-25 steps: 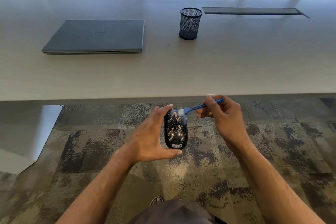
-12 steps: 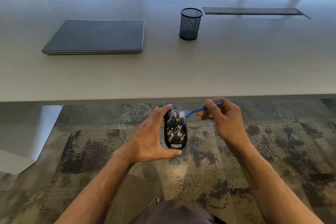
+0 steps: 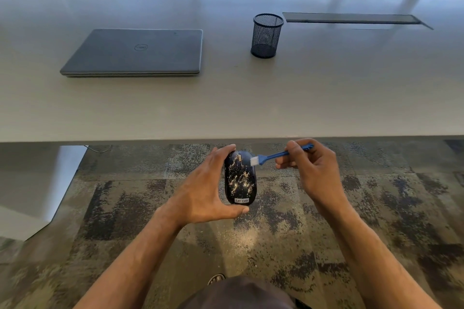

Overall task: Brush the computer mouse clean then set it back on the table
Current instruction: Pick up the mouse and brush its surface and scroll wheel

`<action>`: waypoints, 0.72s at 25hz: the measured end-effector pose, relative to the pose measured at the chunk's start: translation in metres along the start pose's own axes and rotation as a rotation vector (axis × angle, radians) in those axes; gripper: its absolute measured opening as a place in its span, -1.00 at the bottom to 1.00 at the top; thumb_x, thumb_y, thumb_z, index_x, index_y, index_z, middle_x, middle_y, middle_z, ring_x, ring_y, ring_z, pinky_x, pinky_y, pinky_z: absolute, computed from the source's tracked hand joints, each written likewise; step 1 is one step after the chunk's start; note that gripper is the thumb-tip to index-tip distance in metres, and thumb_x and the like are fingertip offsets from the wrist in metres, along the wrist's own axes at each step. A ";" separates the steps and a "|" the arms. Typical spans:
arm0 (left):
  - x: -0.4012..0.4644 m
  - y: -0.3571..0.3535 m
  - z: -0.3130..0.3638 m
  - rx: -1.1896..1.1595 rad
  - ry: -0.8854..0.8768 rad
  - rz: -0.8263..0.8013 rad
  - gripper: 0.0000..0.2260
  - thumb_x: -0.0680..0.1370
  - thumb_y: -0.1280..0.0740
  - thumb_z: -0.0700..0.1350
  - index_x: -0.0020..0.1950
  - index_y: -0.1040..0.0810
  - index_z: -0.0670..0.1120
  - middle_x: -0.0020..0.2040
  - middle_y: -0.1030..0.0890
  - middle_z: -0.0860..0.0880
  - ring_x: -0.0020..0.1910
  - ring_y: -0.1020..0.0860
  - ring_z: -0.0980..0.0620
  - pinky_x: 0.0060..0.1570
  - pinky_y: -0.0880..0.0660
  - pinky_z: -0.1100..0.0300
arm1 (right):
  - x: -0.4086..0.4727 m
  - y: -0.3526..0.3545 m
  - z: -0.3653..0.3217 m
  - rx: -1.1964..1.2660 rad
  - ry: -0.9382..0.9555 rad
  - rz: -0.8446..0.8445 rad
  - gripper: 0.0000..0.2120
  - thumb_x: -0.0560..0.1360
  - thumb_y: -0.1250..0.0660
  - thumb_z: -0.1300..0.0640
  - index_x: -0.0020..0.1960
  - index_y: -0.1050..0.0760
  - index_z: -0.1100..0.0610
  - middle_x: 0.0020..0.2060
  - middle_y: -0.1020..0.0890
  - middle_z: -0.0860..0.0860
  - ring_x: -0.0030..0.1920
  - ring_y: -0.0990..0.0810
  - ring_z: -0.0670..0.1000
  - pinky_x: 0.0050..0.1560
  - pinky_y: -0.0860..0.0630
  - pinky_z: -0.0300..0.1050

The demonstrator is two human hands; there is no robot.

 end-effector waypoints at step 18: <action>0.010 0.006 -0.003 0.013 -0.017 0.019 0.04 0.24 -0.52 0.33 0.55 -0.05 0.08 0.45 -0.34 -0.01 0.31 -0.31 0.16 0.29 -0.15 0.24 | -0.006 -0.012 -0.004 0.067 0.054 -0.066 -0.71 0.51 -0.26 -0.10 0.01 -0.55 0.11 -0.22 -0.75 0.02 -0.18 -0.76 -0.01 -0.08 -0.62 -0.30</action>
Point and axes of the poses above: each hand's wrist, its own x-axis towards the middle knuckle, its own y-axis out of the back of the hand, z = x × y, the point moved 6 cm from there along x, towards the middle knuckle
